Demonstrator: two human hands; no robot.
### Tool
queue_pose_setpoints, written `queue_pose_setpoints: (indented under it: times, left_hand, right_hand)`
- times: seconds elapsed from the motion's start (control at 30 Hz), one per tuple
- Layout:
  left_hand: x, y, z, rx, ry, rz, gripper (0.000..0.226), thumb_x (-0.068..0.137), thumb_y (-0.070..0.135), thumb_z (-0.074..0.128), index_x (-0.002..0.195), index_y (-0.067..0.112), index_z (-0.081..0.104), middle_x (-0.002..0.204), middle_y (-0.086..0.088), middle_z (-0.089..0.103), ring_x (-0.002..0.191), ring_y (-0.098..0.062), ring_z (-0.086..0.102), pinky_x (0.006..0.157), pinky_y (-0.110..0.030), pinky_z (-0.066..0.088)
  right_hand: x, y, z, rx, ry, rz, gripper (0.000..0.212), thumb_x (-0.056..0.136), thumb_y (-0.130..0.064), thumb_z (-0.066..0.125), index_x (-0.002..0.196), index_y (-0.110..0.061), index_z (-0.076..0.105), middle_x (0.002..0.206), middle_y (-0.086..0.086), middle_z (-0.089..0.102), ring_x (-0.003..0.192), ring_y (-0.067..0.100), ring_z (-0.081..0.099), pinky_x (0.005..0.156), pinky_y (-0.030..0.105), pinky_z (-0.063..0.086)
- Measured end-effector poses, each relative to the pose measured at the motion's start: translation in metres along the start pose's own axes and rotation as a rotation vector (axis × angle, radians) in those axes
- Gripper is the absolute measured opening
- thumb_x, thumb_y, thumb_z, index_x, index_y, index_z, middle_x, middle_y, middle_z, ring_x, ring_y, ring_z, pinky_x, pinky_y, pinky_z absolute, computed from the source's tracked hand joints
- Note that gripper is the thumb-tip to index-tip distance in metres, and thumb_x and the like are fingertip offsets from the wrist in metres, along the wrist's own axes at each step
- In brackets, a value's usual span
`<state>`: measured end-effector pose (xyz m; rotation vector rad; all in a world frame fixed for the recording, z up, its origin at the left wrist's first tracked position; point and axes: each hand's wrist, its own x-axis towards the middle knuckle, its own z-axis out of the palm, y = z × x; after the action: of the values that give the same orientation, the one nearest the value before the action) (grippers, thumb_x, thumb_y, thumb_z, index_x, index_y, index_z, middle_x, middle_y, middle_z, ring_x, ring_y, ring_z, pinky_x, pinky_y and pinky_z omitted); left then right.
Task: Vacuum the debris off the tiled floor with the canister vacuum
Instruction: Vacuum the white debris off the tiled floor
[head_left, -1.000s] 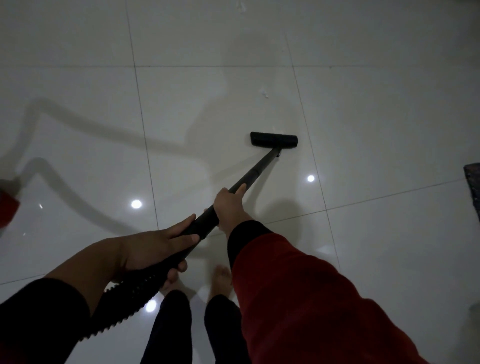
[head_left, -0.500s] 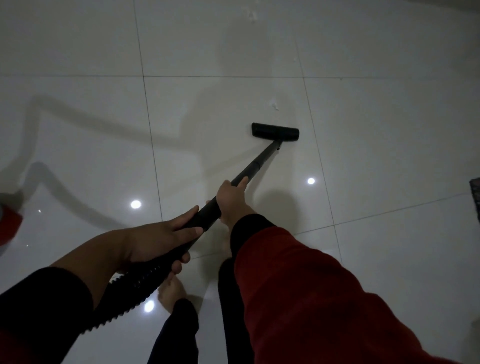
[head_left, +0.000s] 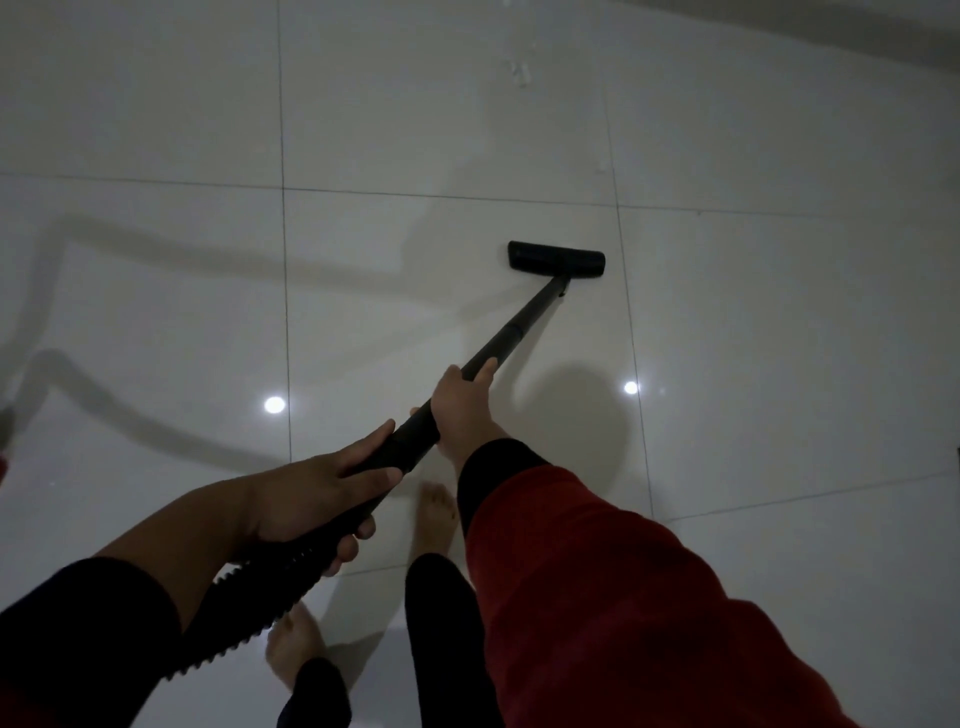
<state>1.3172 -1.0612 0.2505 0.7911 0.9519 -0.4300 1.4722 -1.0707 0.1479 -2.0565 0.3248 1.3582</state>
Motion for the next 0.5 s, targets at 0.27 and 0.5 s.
queue_pose_setpoints:
  times: [0.27,0.5]
  left_hand:
    - [0.009,0.036,-0.007,-0.005,0.030,0.000,0.065,0.095,0.033,0.048,0.140,0.059,0.009,0.073,-0.010,0.051,0.046,-0.013,0.052,0.049,-0.028,0.048]
    - [0.025,0.055,-0.015,-0.025,0.049,0.012,0.065,0.096,0.032,0.048,0.142,0.057,0.009,0.072,-0.010,0.050,0.046,-0.013,0.052,0.048,-0.029,0.048]
  right_hand:
    - [0.002,-0.038,0.004,-0.046,-0.031,-0.068,0.063,0.096,-0.035,0.038,0.145,-0.053,0.002,0.113,0.009,0.051,0.103,0.036,0.064,0.091,0.050,0.053]
    - [0.020,-0.064,0.011,-0.129,-0.054,-0.046,0.060,0.098,-0.027,0.038,0.147,-0.048,0.009,0.127,0.009,0.049,0.096,0.033,0.065,0.088,0.044,0.055]
